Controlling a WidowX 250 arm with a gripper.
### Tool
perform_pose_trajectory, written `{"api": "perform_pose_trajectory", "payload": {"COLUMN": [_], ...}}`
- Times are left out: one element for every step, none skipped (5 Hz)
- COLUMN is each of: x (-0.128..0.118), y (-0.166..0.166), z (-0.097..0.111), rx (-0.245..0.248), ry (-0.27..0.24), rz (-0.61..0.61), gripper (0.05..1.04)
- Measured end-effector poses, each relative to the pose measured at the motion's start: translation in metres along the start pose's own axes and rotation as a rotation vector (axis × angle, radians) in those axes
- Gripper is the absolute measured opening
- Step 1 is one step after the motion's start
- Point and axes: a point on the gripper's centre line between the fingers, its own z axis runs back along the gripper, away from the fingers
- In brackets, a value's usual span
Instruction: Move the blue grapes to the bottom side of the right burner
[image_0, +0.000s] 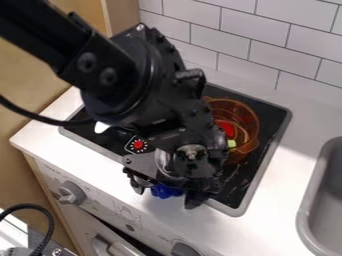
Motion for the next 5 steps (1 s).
{"api": "perform_pose_trajectory", "payload": {"x": [-0.002,0.003,0.011,0.026,0.046], "y": [0.002,0.003,0.007,0.011,0.016], "z": [0.001,0.011,0.025,0.045,0.063], "rx": [0.016,0.012,0.012,0.025,0.029], "ry": [0.019,0.032,0.056,0.105,0.146], "rz": [0.001,-0.001,-0.003,-0.017,-0.028], "gripper": [1.001,1.001,1.001,1.0,1.001]}}
